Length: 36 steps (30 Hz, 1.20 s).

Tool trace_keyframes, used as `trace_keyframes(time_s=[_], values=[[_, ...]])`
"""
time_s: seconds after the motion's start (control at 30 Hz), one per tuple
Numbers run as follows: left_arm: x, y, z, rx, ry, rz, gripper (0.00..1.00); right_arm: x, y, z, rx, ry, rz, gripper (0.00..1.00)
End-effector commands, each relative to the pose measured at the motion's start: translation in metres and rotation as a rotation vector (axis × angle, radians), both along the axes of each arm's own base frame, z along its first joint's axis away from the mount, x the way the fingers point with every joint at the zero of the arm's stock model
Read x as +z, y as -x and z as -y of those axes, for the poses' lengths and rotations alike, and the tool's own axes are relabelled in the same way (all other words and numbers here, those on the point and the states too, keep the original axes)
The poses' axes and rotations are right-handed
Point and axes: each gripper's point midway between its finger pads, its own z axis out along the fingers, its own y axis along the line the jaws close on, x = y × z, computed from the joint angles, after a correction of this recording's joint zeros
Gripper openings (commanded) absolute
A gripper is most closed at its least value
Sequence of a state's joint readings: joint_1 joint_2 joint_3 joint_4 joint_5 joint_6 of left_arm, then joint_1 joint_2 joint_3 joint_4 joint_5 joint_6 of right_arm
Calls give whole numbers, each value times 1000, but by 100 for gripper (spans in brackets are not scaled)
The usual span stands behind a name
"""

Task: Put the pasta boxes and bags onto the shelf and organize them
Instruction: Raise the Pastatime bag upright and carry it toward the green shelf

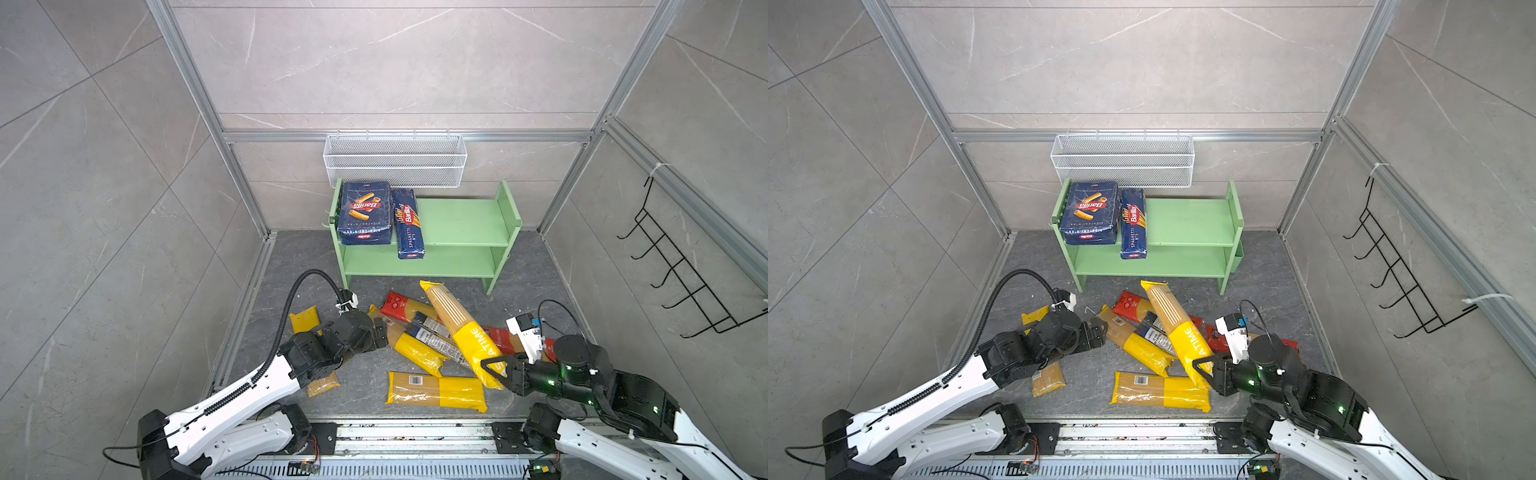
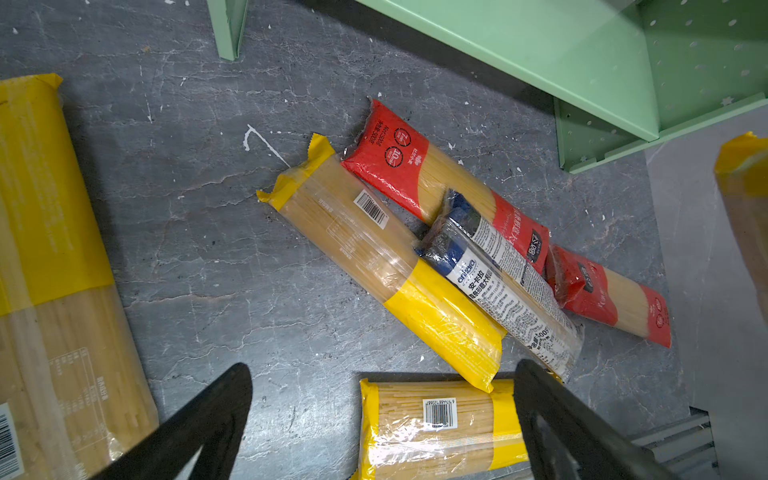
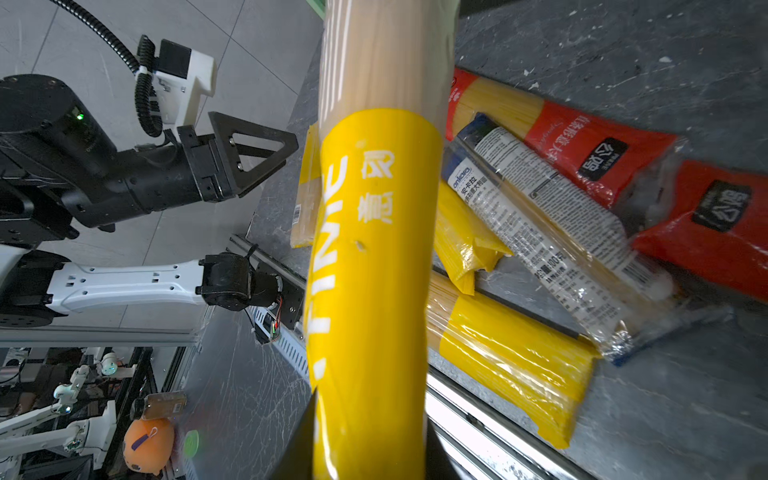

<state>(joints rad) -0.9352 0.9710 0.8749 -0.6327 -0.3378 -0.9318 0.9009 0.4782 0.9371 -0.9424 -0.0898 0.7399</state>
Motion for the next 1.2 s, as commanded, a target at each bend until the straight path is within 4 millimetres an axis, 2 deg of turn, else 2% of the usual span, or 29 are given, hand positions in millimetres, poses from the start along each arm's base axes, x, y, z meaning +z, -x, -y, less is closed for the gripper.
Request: trace_keyframes(time_s=[0.0, 0.23, 0.5, 0.63, 0.87, 1.17], values=[[20, -8, 7, -17, 23, 46, 100, 64, -5, 11, -29, -119, 199, 0], [30, -11, 14, -37, 24, 62, 100, 87, -5, 25, -64, -114, 257, 0], [37, -18, 24, -70, 5, 71, 100, 115, -20, 19, -95, -106, 317, 0], [40, -23, 28, -89, 0, 72, 100, 129, -35, 7, -99, -79, 350, 0], [43, -30, 17, -78, 31, 68, 100, 161, -66, -13, -127, 3, 429, 0], [41, -38, 12, -85, 71, 57, 100, 187, -119, -42, -208, 124, 498, 0]])
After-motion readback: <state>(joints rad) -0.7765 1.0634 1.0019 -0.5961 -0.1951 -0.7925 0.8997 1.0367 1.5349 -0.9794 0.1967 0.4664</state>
